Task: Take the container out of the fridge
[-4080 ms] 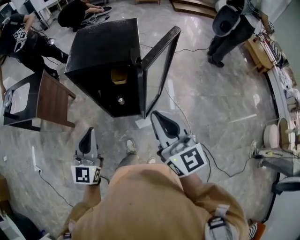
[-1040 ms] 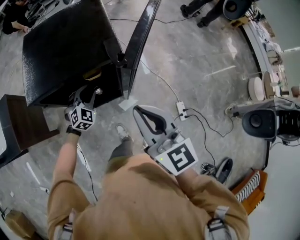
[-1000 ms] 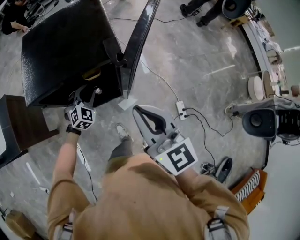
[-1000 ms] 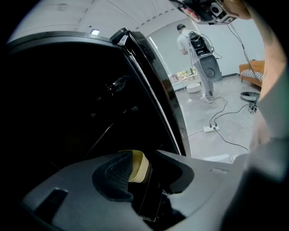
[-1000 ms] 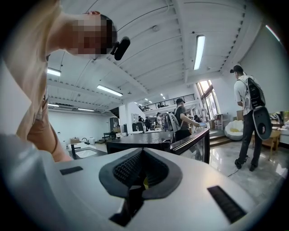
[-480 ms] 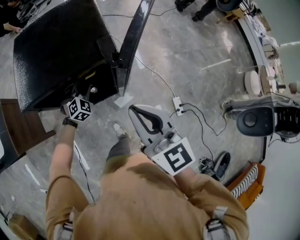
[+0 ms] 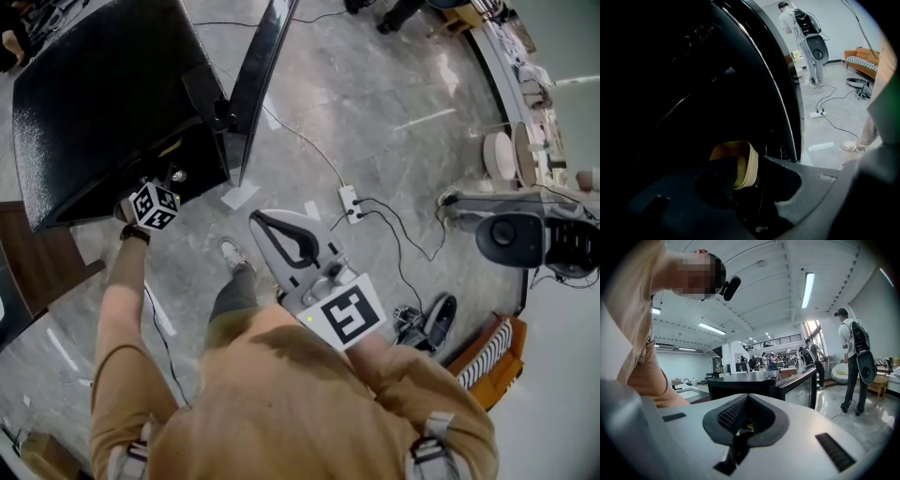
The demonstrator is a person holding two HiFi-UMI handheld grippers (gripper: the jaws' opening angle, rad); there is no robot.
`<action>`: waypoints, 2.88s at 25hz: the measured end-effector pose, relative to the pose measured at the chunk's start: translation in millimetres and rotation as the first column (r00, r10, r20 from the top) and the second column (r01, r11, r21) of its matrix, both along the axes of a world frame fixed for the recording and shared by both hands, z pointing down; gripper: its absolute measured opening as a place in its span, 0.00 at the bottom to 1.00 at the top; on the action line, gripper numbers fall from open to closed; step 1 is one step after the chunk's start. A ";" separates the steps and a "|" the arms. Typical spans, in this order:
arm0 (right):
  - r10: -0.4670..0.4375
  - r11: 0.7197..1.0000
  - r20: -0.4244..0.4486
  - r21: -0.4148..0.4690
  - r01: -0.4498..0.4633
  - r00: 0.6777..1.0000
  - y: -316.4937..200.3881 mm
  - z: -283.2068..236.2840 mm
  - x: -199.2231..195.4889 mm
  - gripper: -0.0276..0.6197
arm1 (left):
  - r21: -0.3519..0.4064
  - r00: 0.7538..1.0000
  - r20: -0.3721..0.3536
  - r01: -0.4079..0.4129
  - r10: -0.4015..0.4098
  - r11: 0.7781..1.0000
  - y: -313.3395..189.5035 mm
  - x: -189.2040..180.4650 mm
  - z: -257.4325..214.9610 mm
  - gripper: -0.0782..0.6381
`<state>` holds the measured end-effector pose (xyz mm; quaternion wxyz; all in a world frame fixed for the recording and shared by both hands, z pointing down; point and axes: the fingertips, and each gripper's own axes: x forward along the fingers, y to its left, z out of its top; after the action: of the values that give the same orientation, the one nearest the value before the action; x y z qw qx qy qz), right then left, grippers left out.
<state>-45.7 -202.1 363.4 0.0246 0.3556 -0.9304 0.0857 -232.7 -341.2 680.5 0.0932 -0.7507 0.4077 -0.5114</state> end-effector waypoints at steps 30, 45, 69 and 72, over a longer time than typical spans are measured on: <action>0.039 0.997 -0.046 -0.066 -0.042 0.998 -28.8 15.7 17.8 0.04 | -0.117 0.991 0.133 -0.015 0.031 0.993 -45.8 2.0 53.4 0.28; 0.036 0.997 -0.058 -0.067 -0.040 0.998 -20.8 17.9 22.0 0.04 | -0.182 0.988 0.149 -0.017 0.045 0.983 -37.9 -0.7 54.9 0.14; -0.025 1.000 0.008 0.018 0.025 1.000 24.1 0.3 33.8 0.04 | -0.168 0.999 0.041 0.035 -0.029 0.985 23.4 22.3 32.1 0.14; -0.037 0.999 0.017 0.034 0.036 0.999 41.0 -5.9 42.2 0.04 | -0.164 0.999 0.030 0.047 -0.042 0.985 43.2 31.6 24.2 0.14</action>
<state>-3.5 -161.0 357.4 0.0118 0.3382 -0.9382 0.0728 -201.1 -298.0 704.7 0.0247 -0.7397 0.3794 -0.5552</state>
